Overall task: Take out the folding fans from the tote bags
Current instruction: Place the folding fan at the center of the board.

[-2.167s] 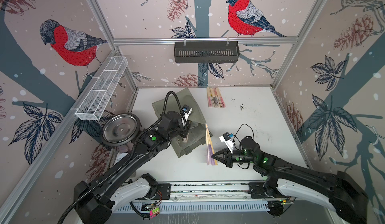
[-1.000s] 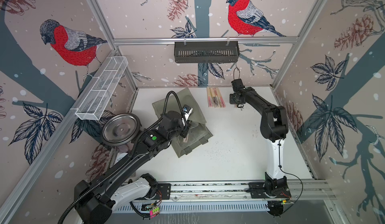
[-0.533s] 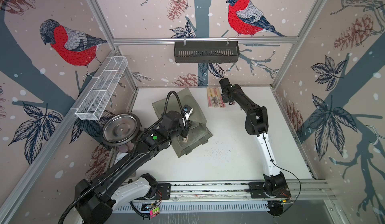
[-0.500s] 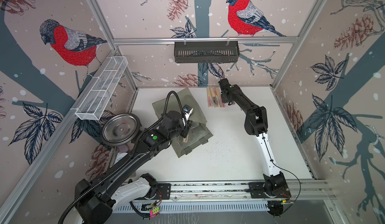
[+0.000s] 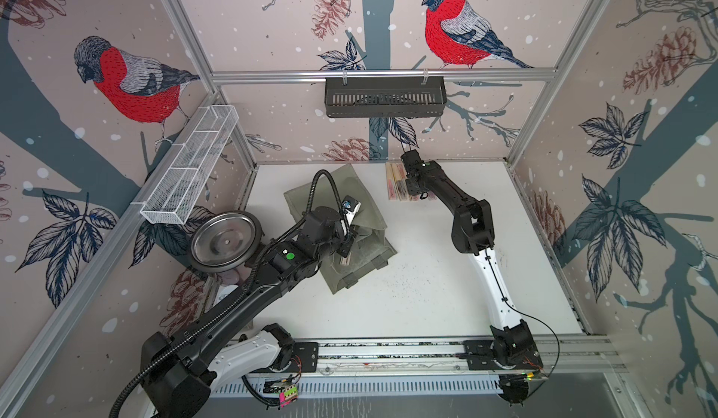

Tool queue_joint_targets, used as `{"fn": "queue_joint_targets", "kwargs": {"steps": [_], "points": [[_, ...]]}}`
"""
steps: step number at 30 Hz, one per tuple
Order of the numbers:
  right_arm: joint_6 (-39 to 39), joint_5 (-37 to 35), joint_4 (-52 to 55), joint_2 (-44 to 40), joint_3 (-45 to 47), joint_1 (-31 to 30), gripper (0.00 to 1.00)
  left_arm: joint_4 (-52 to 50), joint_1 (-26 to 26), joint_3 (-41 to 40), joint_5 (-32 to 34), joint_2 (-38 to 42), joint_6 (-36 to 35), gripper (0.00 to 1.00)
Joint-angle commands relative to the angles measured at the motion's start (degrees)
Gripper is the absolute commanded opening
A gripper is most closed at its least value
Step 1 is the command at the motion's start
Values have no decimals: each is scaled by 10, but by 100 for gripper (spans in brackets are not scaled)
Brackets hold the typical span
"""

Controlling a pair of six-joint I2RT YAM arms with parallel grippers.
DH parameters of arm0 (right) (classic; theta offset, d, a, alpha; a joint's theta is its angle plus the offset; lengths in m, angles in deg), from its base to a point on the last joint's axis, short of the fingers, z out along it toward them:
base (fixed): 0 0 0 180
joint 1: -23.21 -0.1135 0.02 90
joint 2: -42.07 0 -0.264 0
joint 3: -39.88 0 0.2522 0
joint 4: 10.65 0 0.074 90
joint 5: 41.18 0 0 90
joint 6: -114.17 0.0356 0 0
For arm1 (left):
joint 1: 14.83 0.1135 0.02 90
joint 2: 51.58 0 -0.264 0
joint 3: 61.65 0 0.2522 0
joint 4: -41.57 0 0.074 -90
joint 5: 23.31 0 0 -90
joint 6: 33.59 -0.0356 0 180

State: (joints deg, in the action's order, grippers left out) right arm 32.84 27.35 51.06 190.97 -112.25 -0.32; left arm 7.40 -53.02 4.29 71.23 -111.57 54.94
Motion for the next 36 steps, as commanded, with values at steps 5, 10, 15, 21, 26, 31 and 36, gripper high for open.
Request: {"fn": "queue_joint_targets", "kwargs": {"steps": [5, 10, 15, 21, 26, 31, 36], "points": [[12, 60, -60, -117, 72, 23, 52, 16, -1, 2, 4, 0, 0, 0], [33, 177, -103, -126, 114, 83, 39, 16, -1, 2, 2, 0, 0, 0], [21, 248, -84, -75, 72, 110, 30, 16, -1, 2, 2, 0, 0, 0], [14, 260, -91, -58, 76, 114, 26, 16, -1, 1, 2, -2, -1, 0], [14, 243, -90, -48, 77, 115, 23, 16, -1, 3, 1, -4, -1, 0], [11, 236, -88, -38, 77, 115, 23, 15, -1, 3, 2, -3, -1, 0], [12, 236, -87, -32, 80, 114, 17, 15, -1, 3, 3, -2, -1, 0]]}}
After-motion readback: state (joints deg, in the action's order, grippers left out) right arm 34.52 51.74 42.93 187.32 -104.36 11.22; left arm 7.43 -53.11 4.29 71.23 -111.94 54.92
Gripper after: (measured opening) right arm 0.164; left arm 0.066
